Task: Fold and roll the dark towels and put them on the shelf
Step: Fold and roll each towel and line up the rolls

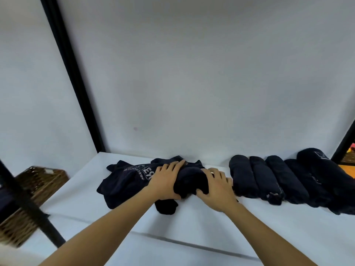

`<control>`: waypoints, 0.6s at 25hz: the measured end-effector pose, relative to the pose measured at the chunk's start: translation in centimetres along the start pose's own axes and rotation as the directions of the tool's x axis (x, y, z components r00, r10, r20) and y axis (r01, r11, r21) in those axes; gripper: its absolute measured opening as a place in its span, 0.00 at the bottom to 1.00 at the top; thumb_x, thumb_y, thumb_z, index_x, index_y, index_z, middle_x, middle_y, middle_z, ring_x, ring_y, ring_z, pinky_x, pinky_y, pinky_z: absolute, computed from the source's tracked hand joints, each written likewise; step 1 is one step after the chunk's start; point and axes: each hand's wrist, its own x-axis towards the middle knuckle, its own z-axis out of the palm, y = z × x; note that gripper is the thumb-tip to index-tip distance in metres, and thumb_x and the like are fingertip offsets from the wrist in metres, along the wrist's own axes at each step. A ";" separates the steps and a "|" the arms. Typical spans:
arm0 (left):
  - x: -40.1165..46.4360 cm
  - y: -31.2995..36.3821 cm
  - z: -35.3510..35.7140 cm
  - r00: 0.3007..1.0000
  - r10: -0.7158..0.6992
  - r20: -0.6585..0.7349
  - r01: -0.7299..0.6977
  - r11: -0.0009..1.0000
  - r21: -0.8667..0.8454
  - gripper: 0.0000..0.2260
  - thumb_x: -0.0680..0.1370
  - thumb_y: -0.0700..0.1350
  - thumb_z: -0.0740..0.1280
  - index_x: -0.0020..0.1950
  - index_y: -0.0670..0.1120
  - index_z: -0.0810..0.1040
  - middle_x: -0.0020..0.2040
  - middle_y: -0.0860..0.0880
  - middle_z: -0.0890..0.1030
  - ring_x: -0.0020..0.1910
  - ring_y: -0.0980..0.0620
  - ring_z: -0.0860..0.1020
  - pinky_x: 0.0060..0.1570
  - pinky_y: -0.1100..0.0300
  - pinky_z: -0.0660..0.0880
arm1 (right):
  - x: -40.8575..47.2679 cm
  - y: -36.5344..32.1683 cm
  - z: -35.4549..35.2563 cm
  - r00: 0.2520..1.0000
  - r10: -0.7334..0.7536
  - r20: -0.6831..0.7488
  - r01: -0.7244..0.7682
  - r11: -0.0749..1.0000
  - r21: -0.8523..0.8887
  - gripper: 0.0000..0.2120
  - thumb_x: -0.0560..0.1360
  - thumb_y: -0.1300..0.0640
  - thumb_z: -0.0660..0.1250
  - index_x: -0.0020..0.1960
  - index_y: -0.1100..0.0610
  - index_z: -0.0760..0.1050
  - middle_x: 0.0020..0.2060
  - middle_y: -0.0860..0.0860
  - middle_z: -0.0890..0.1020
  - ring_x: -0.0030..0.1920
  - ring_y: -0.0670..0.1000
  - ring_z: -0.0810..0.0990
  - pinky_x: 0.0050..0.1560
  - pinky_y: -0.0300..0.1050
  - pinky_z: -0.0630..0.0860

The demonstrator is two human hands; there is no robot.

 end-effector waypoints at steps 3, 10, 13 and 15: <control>0.1 -2.3 1.3 1.000 -0.025 -0.017 0.025 1.000 0.011 0.52 0.63 0.64 0.72 0.80 0.51 0.48 0.74 0.50 0.65 0.65 0.45 0.71 0.63 0.48 0.67 | 1.0 -1.2 2.5 0.995 -0.010 0.103 0.016 0.998 -0.063 0.35 0.72 0.31 0.57 0.75 0.42 0.55 0.72 0.48 0.64 0.70 0.56 0.64 0.69 0.60 0.61; 0.1 -12.8 1.6 0.997 -0.075 -0.025 0.075 0.997 0.008 0.41 0.66 0.61 0.72 0.75 0.54 0.60 0.73 0.53 0.66 0.64 0.45 0.71 0.61 0.49 0.67 | 6.4 -7.7 6.4 0.988 -0.125 0.088 0.136 0.982 -0.128 0.28 0.77 0.39 0.59 0.74 0.46 0.60 0.70 0.48 0.69 0.70 0.55 0.66 0.66 0.59 0.62; -0.1 -17.1 1.5 0.993 -0.113 -0.036 0.111 0.993 -0.049 0.41 0.65 0.60 0.73 0.75 0.55 0.61 0.72 0.54 0.67 0.63 0.46 0.71 0.62 0.49 0.67 | 8.8 -11.0 8.6 0.985 -0.157 0.070 0.164 0.980 -0.112 0.26 0.77 0.42 0.62 0.73 0.48 0.64 0.67 0.49 0.73 0.68 0.56 0.69 0.64 0.61 0.64; -0.3 -19.0 1.6 0.991 -0.125 -0.040 0.122 0.989 -0.080 0.41 0.64 0.61 0.73 0.74 0.55 0.62 0.71 0.54 0.68 0.64 0.46 0.71 0.63 0.48 0.67 | 10.3 -12.5 10.0 0.988 -0.142 0.053 0.148 0.979 -0.142 0.24 0.74 0.44 0.67 0.68 0.49 0.70 0.61 0.50 0.77 0.63 0.58 0.74 0.58 0.62 0.69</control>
